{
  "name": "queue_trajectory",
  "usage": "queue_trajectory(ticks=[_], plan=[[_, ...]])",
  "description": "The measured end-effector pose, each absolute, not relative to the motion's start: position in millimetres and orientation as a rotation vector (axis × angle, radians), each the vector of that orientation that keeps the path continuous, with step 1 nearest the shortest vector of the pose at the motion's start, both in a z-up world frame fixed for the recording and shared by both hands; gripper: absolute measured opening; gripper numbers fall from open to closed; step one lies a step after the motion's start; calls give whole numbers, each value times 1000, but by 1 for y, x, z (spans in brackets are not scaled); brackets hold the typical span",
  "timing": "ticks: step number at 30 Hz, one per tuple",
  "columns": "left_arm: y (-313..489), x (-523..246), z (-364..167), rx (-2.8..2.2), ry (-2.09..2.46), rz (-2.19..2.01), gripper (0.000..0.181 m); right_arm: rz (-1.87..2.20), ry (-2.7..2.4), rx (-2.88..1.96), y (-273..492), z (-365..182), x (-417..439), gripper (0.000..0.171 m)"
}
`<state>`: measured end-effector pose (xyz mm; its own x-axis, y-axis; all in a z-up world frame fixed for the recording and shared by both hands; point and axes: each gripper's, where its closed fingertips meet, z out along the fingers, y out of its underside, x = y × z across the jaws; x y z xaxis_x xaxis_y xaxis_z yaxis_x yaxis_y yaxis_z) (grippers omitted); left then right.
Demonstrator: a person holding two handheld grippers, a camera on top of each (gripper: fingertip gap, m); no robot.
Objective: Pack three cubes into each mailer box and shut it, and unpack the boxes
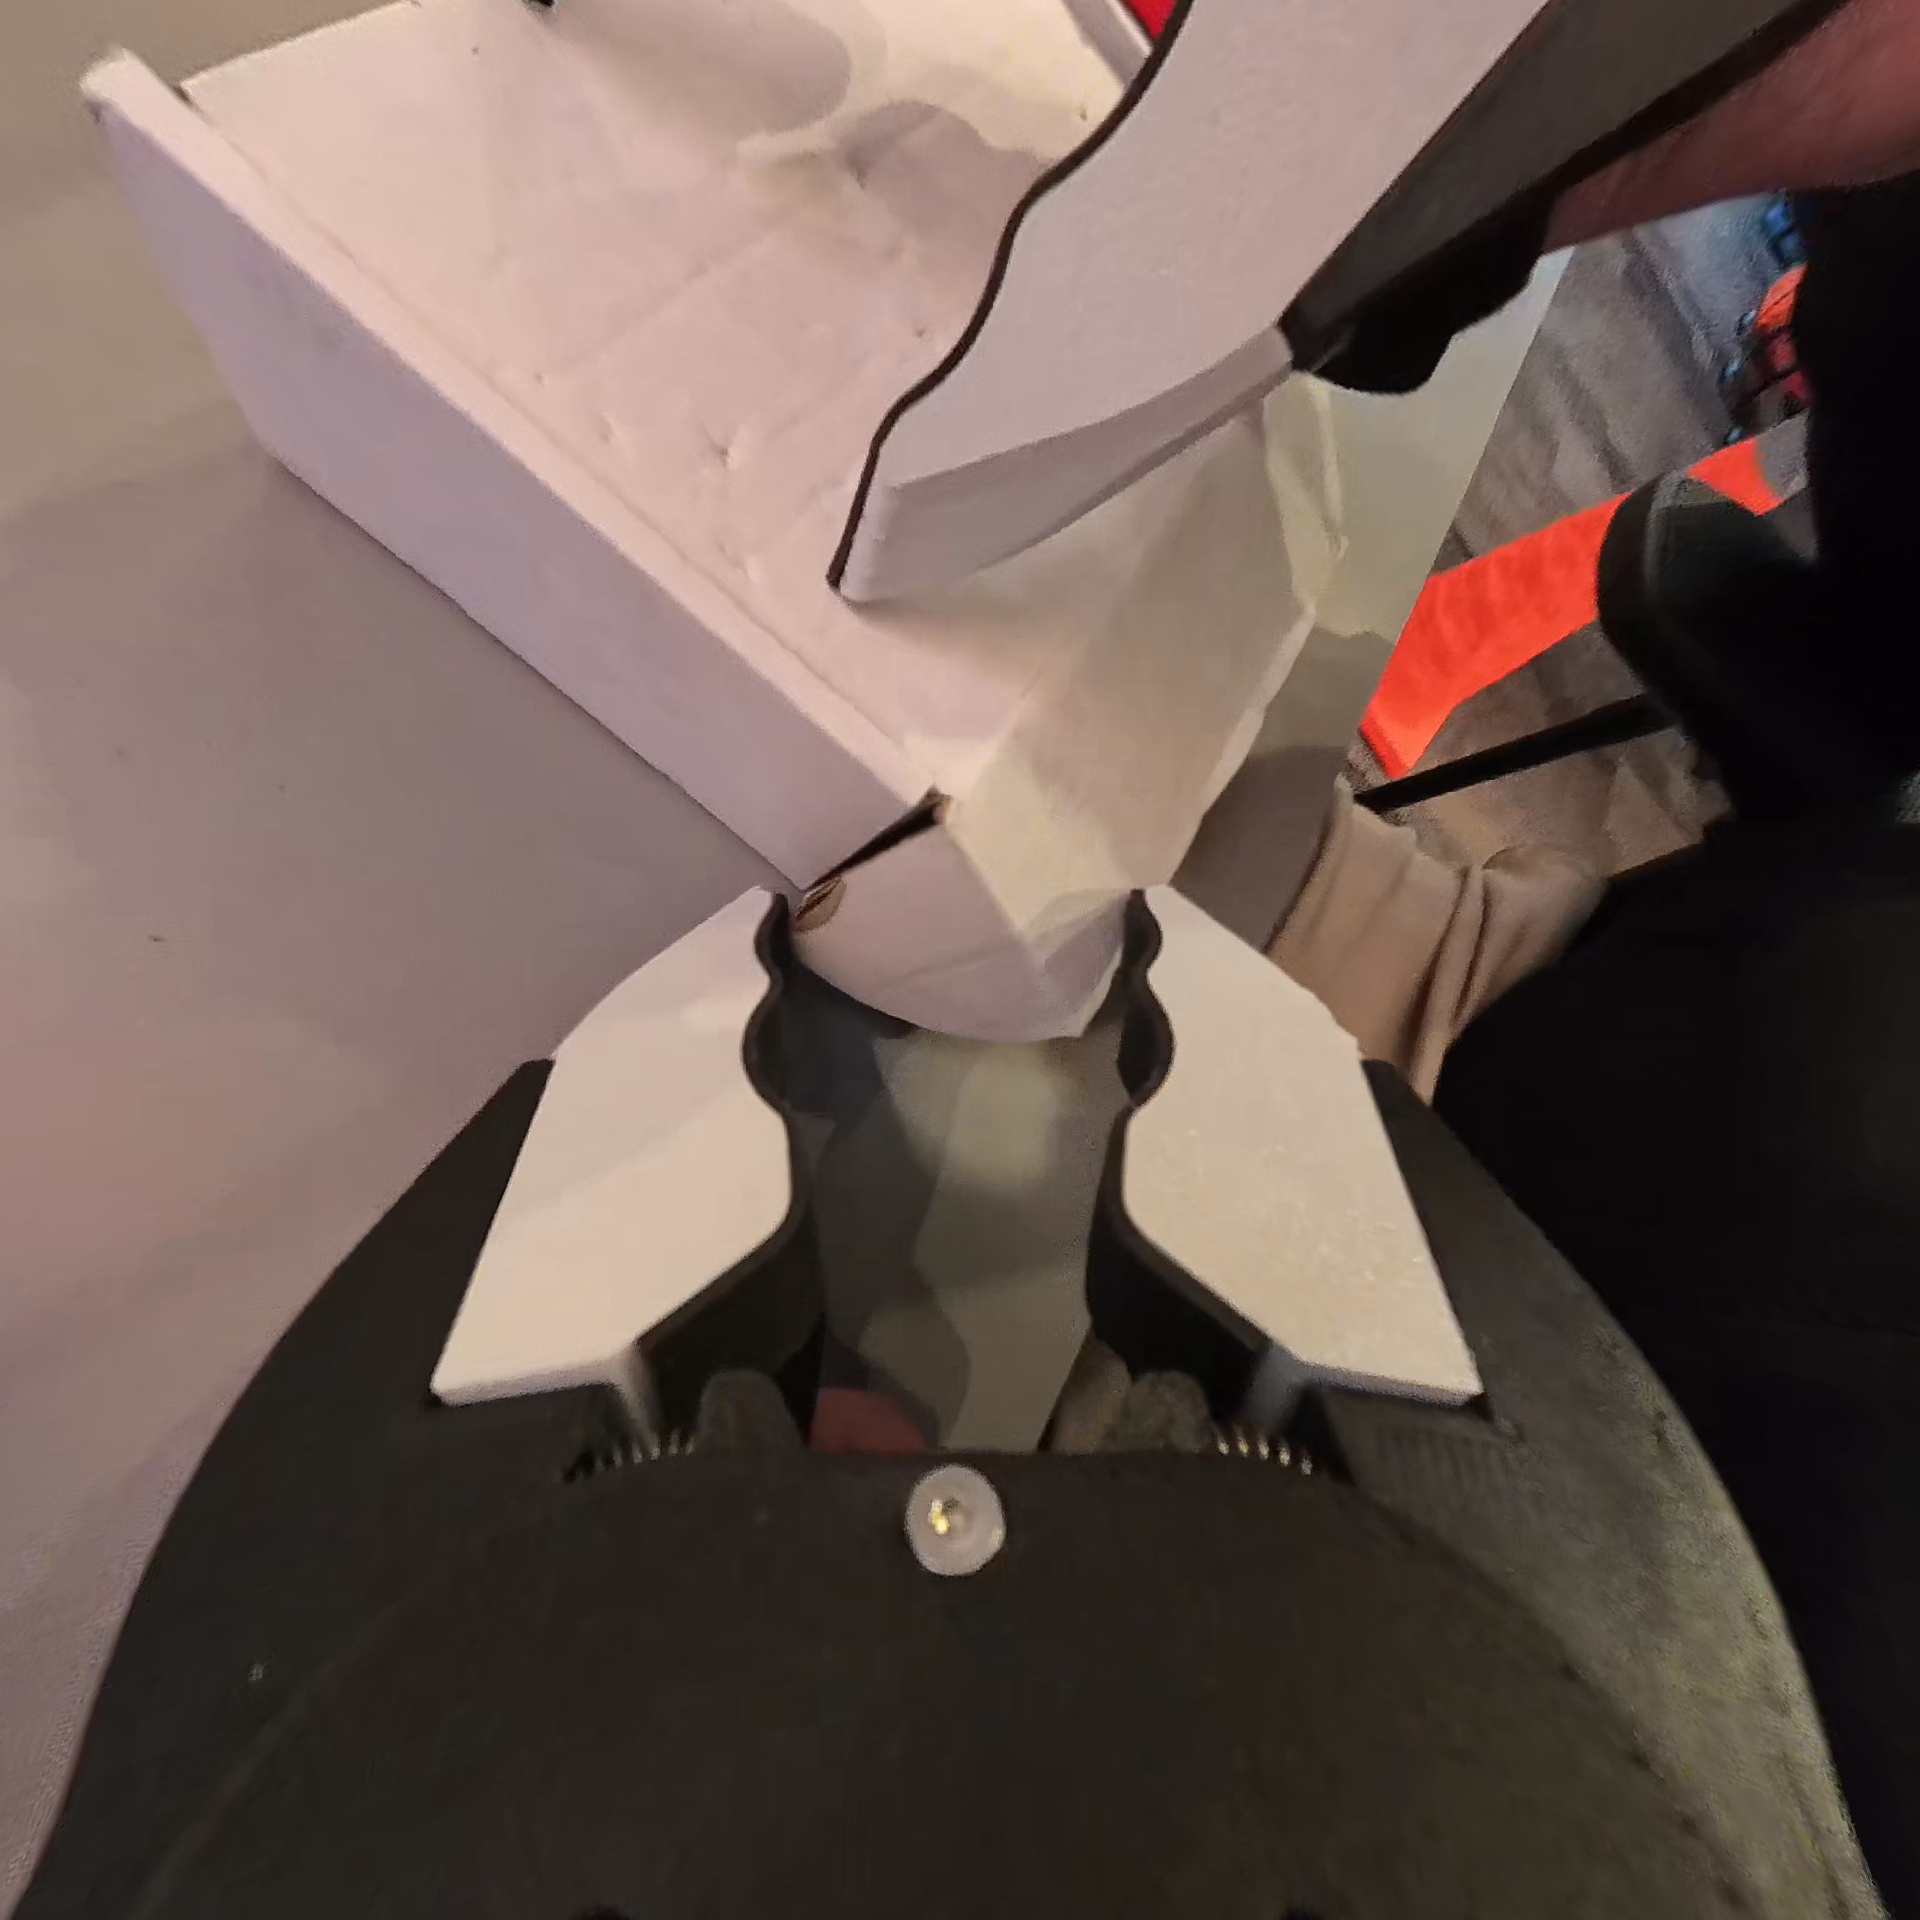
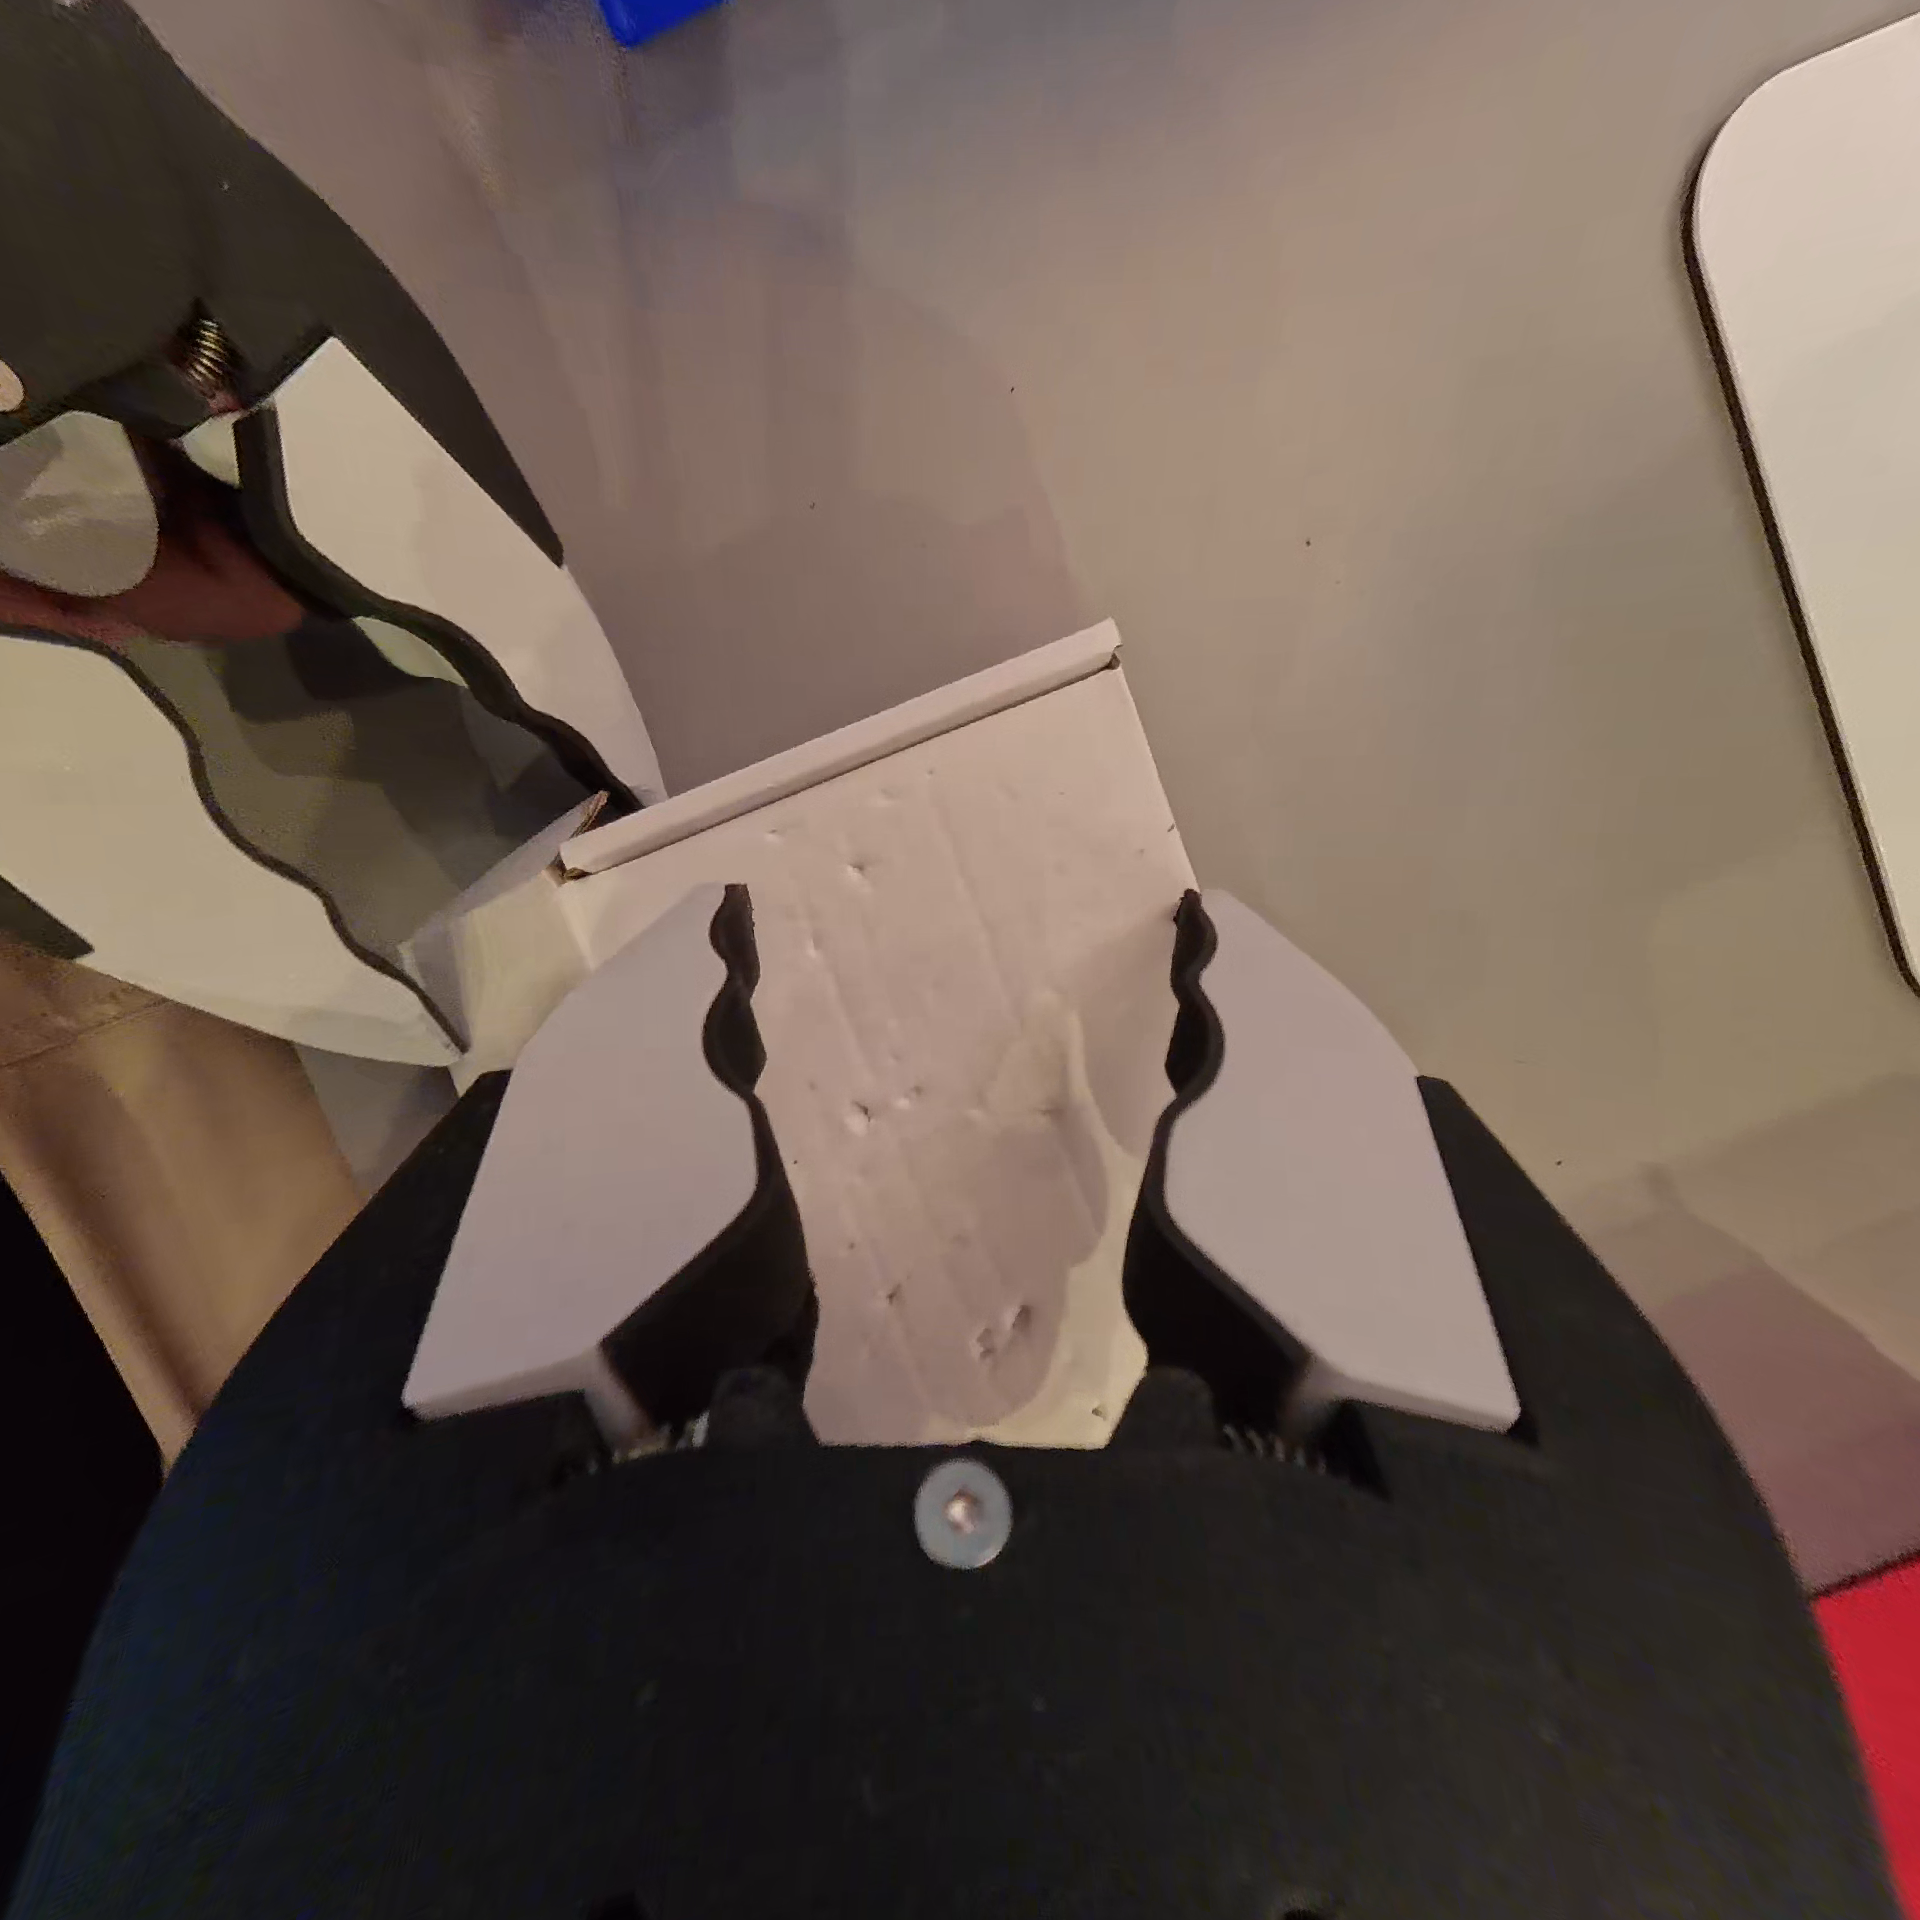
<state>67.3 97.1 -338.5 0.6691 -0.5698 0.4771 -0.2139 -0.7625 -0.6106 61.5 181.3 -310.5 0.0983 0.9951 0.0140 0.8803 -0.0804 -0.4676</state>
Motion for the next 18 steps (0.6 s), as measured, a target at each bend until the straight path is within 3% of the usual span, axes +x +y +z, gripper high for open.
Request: queue_trajectory(ticks=[1,5,18], plan=[[95,70,-338,-2363,591,-938,64,438,-1844,-2028,181,-310,61,77],[89,84,-339,-2348,619,-881,78,439,-1833,-2036,181,-311,61,77],[92,88,-342,-2340,523,-729,79,453,-1822,-2029,181,-311,61,77]])
